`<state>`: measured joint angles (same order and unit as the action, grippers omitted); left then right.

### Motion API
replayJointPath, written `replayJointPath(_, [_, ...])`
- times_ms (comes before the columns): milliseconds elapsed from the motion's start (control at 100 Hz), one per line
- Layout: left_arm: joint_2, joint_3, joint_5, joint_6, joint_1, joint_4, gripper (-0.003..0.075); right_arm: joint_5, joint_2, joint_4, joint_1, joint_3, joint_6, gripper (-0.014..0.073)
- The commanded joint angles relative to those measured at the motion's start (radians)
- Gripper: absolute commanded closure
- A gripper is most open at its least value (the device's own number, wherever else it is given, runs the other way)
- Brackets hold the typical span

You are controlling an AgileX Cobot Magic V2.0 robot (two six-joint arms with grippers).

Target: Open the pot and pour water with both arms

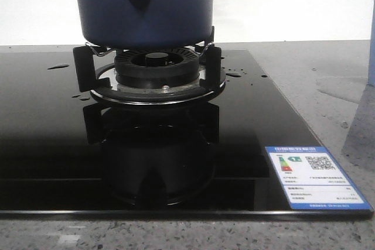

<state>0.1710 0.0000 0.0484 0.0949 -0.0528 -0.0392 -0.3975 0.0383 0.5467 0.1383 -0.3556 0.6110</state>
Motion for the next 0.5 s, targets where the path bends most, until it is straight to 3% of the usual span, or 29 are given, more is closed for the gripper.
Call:
replayJointPath(0, [-0.025,0.029,-0.067,-0.035,0.001,-0.001,0.0739,0.069,0.01,0.005,-0.001,-0.027,0.01,0.066])
replayJointPath(260, [-0.207,0.032,0.233,-0.05,0.001,0.001,0.0739,0.069,0.01,0.005,-0.001,-0.027,0.01,0.066])
replayJointPath(490, [-0.199,0.034,0.237,-0.05,0.004,-0.001,0.0739,0.069,0.01,0.005,-0.001,-0.027,0.01,0.066])
